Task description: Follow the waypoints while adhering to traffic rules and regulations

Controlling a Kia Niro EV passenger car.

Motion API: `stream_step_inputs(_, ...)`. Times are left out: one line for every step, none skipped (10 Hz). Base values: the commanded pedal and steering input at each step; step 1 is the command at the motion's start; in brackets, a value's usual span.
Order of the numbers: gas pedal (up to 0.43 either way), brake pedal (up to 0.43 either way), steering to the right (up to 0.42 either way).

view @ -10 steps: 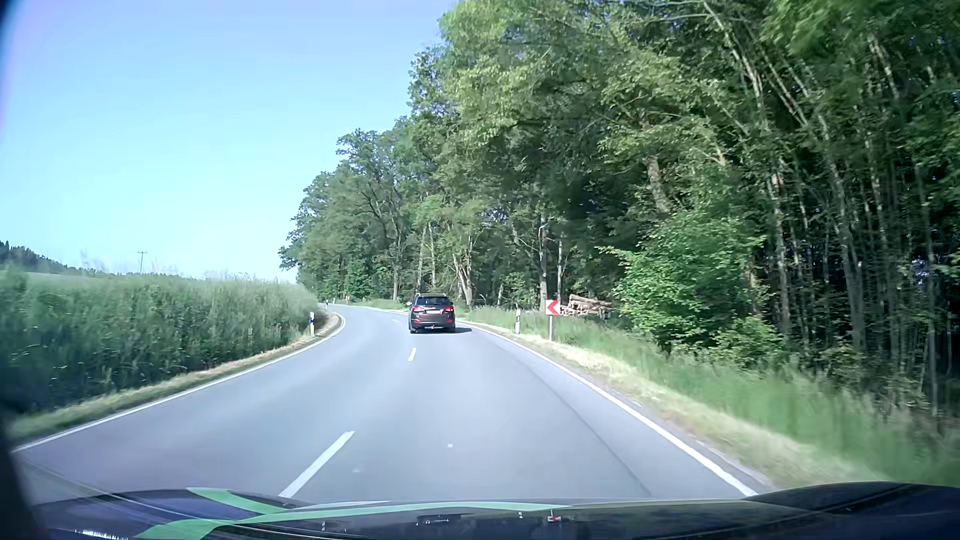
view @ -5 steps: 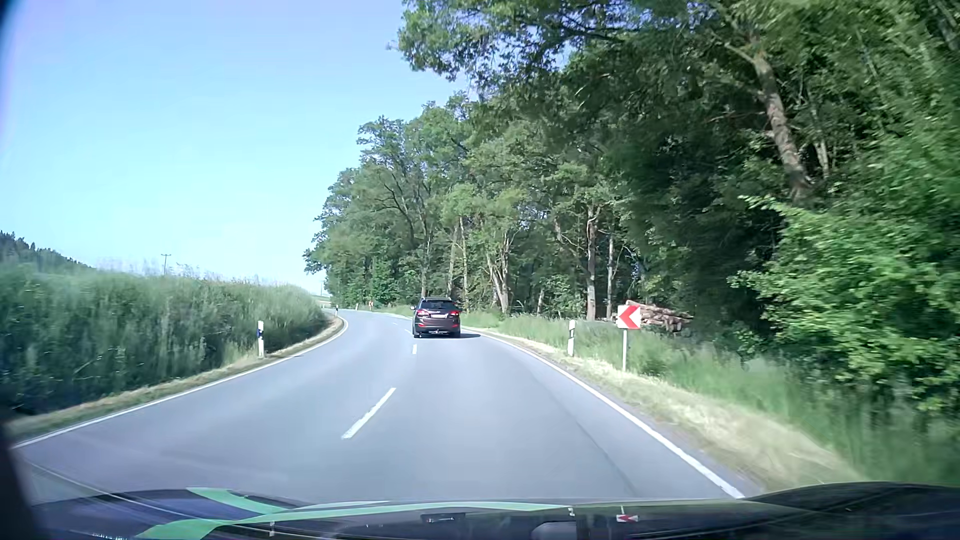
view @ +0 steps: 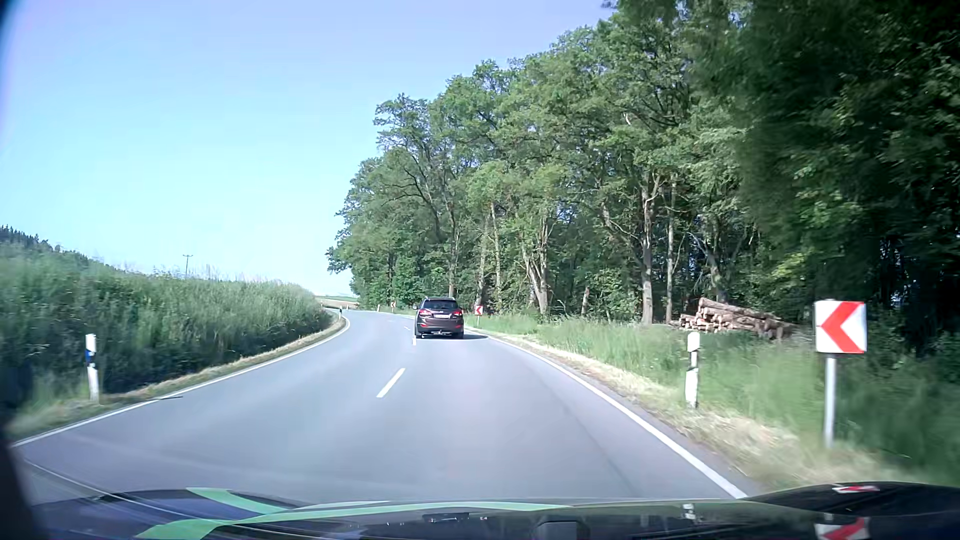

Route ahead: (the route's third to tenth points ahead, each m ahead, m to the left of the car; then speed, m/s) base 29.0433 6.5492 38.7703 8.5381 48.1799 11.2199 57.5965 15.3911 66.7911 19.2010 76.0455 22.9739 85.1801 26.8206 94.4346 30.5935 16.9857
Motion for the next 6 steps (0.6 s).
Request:
stream_step_inputs(0.079, 0.0, -0.039)
stream_step_inputs(0.079, 0.0, -0.039)
stream_step_inputs(0.067, 0.0, -0.039)
stream_step_inputs(0.0, 0.0, -0.039)
stream_step_inputs(0.0, 0.0, -0.039)
stream_step_inputs(0.0, 0.0, -0.039)
